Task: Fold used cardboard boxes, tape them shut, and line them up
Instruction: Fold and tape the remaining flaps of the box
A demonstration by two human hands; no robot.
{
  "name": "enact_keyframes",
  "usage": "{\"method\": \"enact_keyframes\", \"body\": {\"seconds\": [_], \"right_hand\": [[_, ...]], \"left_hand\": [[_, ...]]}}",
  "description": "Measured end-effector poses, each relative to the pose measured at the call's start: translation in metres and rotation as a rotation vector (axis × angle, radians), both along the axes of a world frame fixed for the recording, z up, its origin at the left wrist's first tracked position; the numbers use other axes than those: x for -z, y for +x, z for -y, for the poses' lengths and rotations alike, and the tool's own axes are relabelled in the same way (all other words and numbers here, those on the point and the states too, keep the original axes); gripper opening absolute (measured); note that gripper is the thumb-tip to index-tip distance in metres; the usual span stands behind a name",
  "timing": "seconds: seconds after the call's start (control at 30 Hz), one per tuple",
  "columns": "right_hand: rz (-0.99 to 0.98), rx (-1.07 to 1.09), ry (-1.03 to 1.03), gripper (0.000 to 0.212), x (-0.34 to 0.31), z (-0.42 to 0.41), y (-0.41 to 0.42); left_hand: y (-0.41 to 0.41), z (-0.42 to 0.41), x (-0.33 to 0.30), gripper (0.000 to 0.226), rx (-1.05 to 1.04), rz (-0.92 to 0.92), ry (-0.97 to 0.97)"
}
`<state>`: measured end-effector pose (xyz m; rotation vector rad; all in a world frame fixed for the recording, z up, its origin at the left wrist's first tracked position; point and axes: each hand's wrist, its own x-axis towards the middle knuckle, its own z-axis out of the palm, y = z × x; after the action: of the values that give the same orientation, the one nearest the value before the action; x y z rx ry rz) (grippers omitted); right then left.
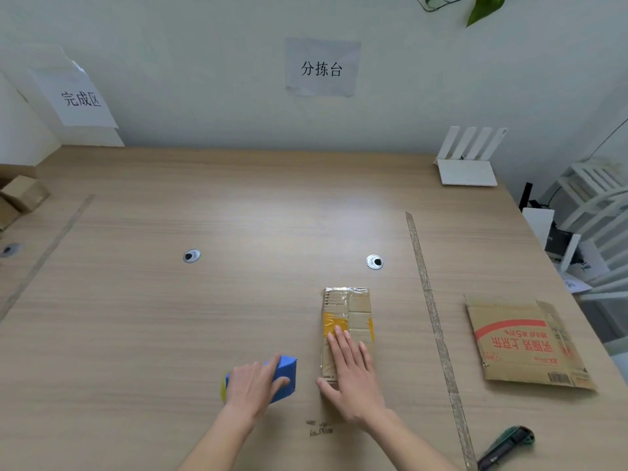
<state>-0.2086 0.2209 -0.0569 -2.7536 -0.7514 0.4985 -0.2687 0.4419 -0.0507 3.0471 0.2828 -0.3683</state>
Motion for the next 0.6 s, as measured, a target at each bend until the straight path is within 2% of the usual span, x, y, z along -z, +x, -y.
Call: {"method": "enact_keyframes", "body": {"seconds": [0.1, 0.27, 0.43, 0.5, 0.6], "right_hand": [[0.054, 0.106, 0.027, 0.09, 0.002, -0.014, -0.006], [0.114, 0.183, 0.012, 0.09, 0.007, -0.03, -0.008], [0.072, 0.09, 0.094, 0.111, 0.006, -0.018, -0.004], [-0.012, -0.011, 0.099, 0.109, -0.003, -0.005, 0.006], [0.074, -0.151, 0.031, 0.099, -0.004, 0.018, 0.02]], "left_hand": [[-0.011, -0.016, 0.027, 0.069, -0.094, 0.008, -0.103], [-0.026, -0.029, 0.044, 0.076, -0.163, 0.039, -0.144], [-0.026, -0.031, 0.057, 0.085, -0.188, 0.071, -0.134], [-0.027, -0.029, 0.059, 0.082, -0.175, 0.055, -0.12], [-0.028, -0.028, 0.059, 0.07, -0.097, 0.126, -0.034]]}}
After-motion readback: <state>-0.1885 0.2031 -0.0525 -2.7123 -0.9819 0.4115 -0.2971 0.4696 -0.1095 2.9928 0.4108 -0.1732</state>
